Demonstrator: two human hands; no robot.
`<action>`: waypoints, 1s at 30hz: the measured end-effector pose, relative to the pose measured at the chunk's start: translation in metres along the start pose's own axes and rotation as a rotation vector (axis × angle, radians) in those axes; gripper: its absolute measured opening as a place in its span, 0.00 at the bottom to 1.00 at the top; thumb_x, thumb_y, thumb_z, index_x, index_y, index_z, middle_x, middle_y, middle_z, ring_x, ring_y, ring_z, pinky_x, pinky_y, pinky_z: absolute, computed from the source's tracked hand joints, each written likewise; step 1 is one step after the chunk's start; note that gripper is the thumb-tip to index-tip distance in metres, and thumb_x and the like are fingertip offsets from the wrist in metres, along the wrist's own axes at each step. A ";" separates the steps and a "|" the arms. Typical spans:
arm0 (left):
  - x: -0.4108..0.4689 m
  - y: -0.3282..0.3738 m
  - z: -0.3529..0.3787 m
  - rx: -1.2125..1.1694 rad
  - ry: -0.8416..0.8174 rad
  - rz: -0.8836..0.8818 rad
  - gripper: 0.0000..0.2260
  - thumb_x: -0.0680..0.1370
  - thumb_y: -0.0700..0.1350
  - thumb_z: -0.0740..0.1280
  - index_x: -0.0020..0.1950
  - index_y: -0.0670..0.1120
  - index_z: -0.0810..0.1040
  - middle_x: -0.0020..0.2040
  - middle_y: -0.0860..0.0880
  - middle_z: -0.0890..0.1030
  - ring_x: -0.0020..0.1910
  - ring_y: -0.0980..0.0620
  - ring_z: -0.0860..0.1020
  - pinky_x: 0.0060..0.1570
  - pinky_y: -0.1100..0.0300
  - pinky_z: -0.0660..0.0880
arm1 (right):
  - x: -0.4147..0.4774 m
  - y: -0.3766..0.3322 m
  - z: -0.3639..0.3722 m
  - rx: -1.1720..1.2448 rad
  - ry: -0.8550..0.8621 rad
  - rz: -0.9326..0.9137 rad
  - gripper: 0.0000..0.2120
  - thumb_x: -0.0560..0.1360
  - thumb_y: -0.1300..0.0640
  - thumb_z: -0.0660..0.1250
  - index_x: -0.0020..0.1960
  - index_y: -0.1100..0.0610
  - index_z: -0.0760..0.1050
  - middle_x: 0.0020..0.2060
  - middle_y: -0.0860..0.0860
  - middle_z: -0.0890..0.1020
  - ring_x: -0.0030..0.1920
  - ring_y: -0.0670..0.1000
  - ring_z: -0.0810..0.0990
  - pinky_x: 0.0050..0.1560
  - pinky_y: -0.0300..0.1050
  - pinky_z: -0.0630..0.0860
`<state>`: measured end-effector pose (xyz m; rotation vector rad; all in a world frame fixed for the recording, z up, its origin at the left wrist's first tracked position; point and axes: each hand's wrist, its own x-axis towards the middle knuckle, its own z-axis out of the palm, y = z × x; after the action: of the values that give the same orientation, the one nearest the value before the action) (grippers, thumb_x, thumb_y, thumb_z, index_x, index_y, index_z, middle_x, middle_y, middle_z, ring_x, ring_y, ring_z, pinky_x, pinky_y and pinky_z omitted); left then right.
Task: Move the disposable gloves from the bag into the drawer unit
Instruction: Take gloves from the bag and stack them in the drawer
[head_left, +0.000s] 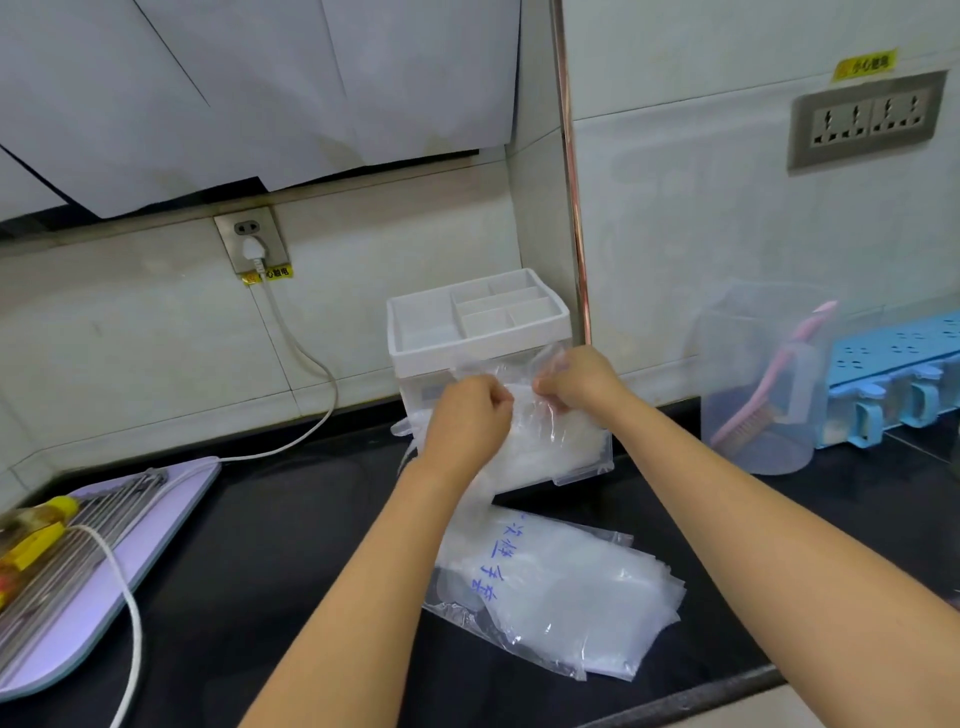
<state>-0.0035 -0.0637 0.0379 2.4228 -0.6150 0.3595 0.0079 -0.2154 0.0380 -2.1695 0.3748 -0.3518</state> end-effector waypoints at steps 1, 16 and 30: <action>0.005 -0.003 0.005 0.053 -0.080 -0.044 0.06 0.76 0.38 0.63 0.40 0.46 0.76 0.37 0.47 0.76 0.37 0.50 0.73 0.41 0.57 0.72 | 0.001 0.003 0.003 -0.035 0.015 0.010 0.10 0.69 0.67 0.65 0.30 0.60 0.72 0.30 0.55 0.77 0.34 0.53 0.79 0.40 0.46 0.79; 0.033 -0.026 0.020 0.321 -0.525 -0.101 0.15 0.77 0.50 0.67 0.60 0.45 0.76 0.57 0.47 0.78 0.54 0.48 0.76 0.53 0.58 0.72 | -0.024 -0.011 0.007 -0.268 -0.289 -0.358 0.04 0.73 0.64 0.69 0.44 0.58 0.81 0.40 0.49 0.81 0.41 0.47 0.77 0.46 0.40 0.72; 0.044 -0.024 0.011 0.674 -0.785 -0.076 0.25 0.81 0.41 0.59 0.77 0.48 0.58 0.74 0.47 0.65 0.70 0.45 0.66 0.64 0.54 0.66 | 0.003 -0.012 0.041 -0.789 -0.530 -0.112 0.20 0.82 0.53 0.56 0.73 0.57 0.64 0.69 0.55 0.70 0.65 0.56 0.72 0.59 0.47 0.70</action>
<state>0.0469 -0.0689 0.0345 3.2237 -0.8088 -0.5473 0.0278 -0.1800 0.0246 -2.9344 0.0843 0.3890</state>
